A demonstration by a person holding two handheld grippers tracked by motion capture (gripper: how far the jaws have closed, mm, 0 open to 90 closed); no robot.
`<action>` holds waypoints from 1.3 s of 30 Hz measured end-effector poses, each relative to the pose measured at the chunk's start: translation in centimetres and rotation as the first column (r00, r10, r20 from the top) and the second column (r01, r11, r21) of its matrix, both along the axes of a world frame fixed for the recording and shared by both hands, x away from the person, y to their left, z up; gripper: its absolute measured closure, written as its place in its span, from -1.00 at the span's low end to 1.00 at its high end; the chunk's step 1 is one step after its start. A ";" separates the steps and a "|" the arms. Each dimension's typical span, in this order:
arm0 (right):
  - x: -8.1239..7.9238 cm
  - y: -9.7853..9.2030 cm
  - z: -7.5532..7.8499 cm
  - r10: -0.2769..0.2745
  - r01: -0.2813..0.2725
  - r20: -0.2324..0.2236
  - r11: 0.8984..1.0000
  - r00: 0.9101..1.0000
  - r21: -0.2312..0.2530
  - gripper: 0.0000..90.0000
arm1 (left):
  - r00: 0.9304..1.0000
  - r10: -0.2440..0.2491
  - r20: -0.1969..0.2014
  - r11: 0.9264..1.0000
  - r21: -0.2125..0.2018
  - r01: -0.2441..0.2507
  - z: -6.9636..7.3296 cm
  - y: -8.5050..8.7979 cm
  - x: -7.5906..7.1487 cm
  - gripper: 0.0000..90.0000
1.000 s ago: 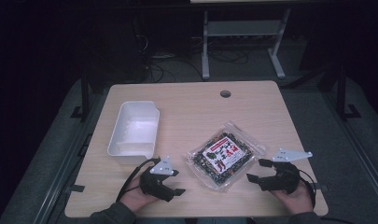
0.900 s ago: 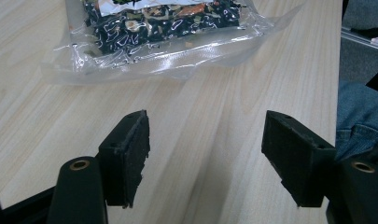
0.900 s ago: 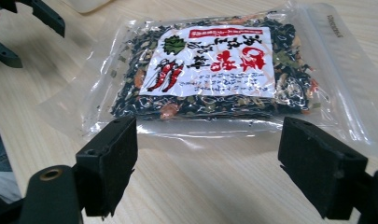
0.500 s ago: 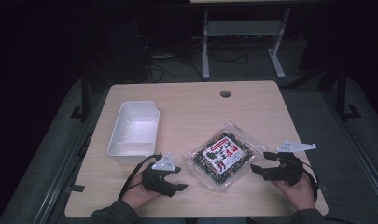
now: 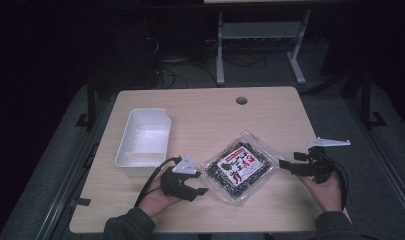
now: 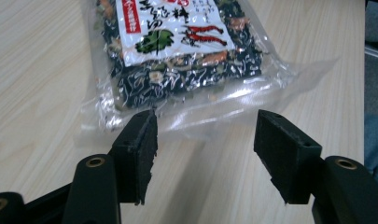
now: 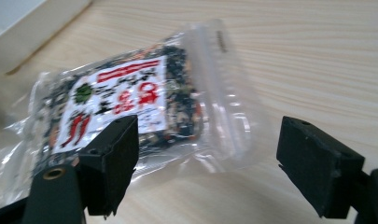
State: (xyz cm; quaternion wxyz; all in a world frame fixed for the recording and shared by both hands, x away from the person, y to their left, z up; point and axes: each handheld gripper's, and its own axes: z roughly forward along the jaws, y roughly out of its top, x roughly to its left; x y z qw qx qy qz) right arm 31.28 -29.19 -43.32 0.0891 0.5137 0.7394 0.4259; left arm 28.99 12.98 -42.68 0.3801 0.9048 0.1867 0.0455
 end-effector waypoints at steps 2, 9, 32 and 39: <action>0.5 -0.4 -0.4 -0.033 0.033 -0.024 0.999 0.999 -0.001 -0.49 | 1.000 -0.001 0.003 1.000 0.008 0.001 0.0 -0.5 0.2 -0.13; 1.8 -1.2 -1.8 -0.071 0.073 -0.107 0.997 0.992 0.011 -0.26 | 1.000 -0.002 0.007 1.000 0.018 0.002 -0.1 -2.1 1.1 -0.02; 3.1 -1.2 -4.0 -0.008 0.036 -0.190 0.989 0.982 0.144 0.76 | 0.999 0.017 -0.049 0.999 0.051 -0.014 -1.7 -3.2 2.6 0.01; 2.7 -1.2 -3.2 0.033 -0.007 -0.149 0.985 0.988 0.172 0.98 | 0.998 0.027 -0.048 0.999 0.036 -0.025 -1.6 -3.0 2.7 -0.03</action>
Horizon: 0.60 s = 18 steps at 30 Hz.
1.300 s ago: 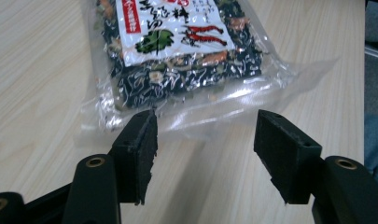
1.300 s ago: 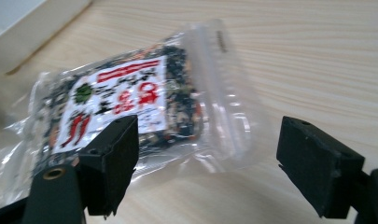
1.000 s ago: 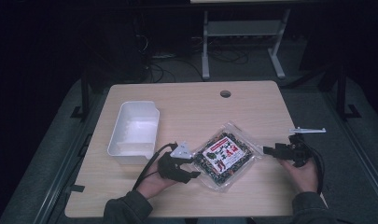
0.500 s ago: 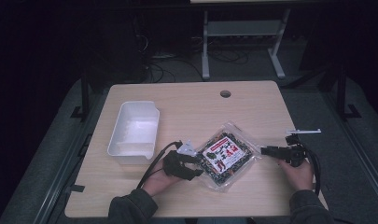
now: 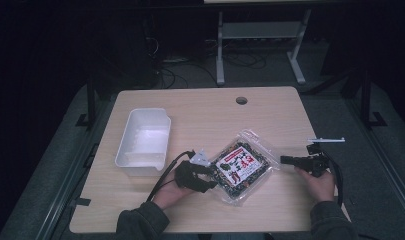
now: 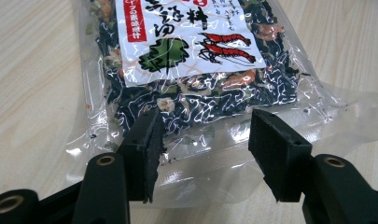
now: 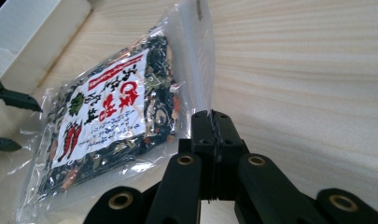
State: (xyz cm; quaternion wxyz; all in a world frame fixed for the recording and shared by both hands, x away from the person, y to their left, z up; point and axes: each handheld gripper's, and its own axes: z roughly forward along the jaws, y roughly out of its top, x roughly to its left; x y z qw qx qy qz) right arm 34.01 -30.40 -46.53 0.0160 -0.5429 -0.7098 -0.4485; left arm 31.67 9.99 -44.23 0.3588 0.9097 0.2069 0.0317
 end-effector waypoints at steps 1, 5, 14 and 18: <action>-0.1 0.1 0.2 0.007 -0.007 0.006 1.000 1.000 -0.010 0.98 | 1.000 0.002 0.002 1.000 -0.001 -0.002 0.1 0.1 0.0 -0.05; -0.7 0.1 1.7 0.037 -0.036 0.058 0.999 0.998 -0.011 0.99 | 1.000 0.019 0.012 1.000 -0.013 -0.019 0.3 0.4 0.2 -0.14; -2.5 0.5 6.1 0.131 -0.126 0.176 0.991 0.976 -0.041 0.99 | 0.998 0.060 0.020 0.997 -0.053 -0.059 0.9 1.0 0.5 -0.33; -3.3 0.6 8.2 0.166 -0.159 0.225 0.986 0.960 -0.047 0.99 | 0.997 0.073 0.009 0.995 -0.072 -0.072 0.8 1.1 0.8 -0.39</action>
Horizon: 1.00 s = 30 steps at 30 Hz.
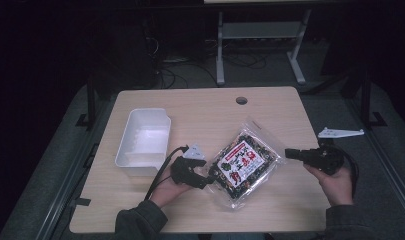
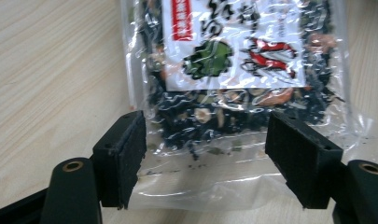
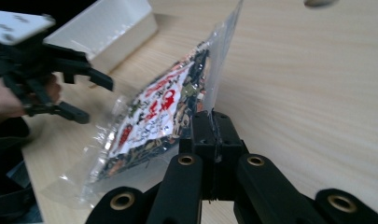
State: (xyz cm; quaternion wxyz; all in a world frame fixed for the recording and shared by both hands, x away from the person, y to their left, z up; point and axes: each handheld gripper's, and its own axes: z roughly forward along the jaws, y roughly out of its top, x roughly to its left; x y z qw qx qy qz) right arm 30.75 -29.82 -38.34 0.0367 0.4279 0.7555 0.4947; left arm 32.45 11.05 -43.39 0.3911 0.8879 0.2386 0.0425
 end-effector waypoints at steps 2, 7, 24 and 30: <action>-0.4 0.1 1.2 0.018 -0.018 0.029 1.000 0.999 -0.002 0.99 | 1.000 0.002 -0.006 1.000 -0.016 -0.002 0.0 0.0 0.1 -0.41; -1.5 0.5 4.0 0.059 -0.058 0.105 0.998 0.993 -0.010 1.00 | 1.000 -0.013 -0.020 0.999 -0.038 0.013 0.1 -0.1 0.2 -0.40; -2.3 3.5 7.9 0.205 -0.209 0.199 0.978 0.958 0.000 1.00 | 0.993 -0.052 -0.108 0.986 -0.166 0.033 0.2 -0.3 0.9 -0.36; -2.1 4.0 8.3 0.212 -0.217 0.211 0.976 0.954 0.000 1.00 | 0.992 -0.074 -0.105 0.984 -0.166 0.056 0.4 -0.5 0.4 -0.21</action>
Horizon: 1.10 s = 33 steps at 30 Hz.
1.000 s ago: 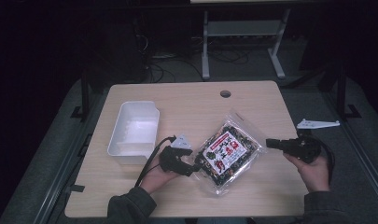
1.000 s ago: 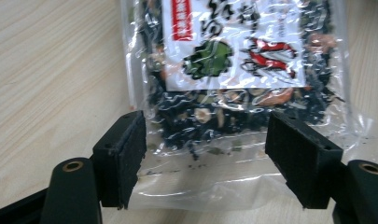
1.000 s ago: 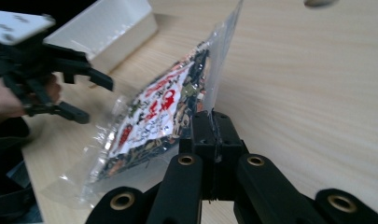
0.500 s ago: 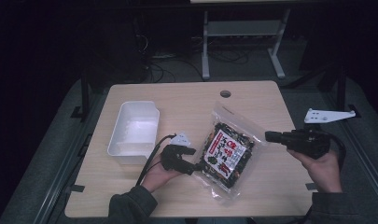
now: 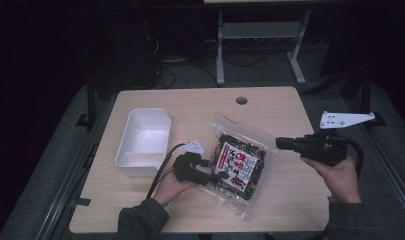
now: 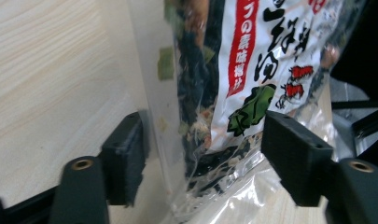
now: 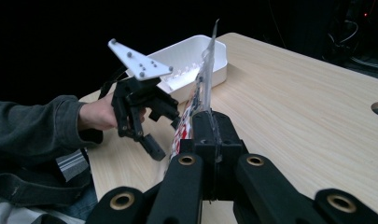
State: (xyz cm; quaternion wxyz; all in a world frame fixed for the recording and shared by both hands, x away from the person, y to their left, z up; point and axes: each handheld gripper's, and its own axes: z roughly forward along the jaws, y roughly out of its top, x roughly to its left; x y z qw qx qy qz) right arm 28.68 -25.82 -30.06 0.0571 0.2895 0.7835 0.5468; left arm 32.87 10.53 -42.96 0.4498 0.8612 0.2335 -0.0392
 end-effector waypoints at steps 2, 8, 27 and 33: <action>0.2 0.0 -0.1 -0.007 0.007 -0.006 1.000 1.000 0.003 0.99 | 1.000 0.005 0.009 1.000 0.007 -0.005 0.0 0.0 -0.1 -0.09; 0.4 0.1 -0.3 -0.028 0.028 0.002 1.000 1.000 0.004 0.99 | 0.999 -0.009 0.037 1.000 0.004 0.009 0.1 0.4 -0.5 0.27; 1.6 -1.5 -3.1 -0.067 0.069 -0.048 0.996 0.997 0.060 0.30 | 0.987 -0.091 0.136 0.995 0.046 0.086 0.7 0.6 -2.0 0.64; 2.6 -1.4 -5.0 -0.072 0.079 -0.104 0.995 0.992 0.066 0.03 | 0.984 -0.094 0.153 0.995 0.053 0.087 0.7 0.6 -2.3 0.66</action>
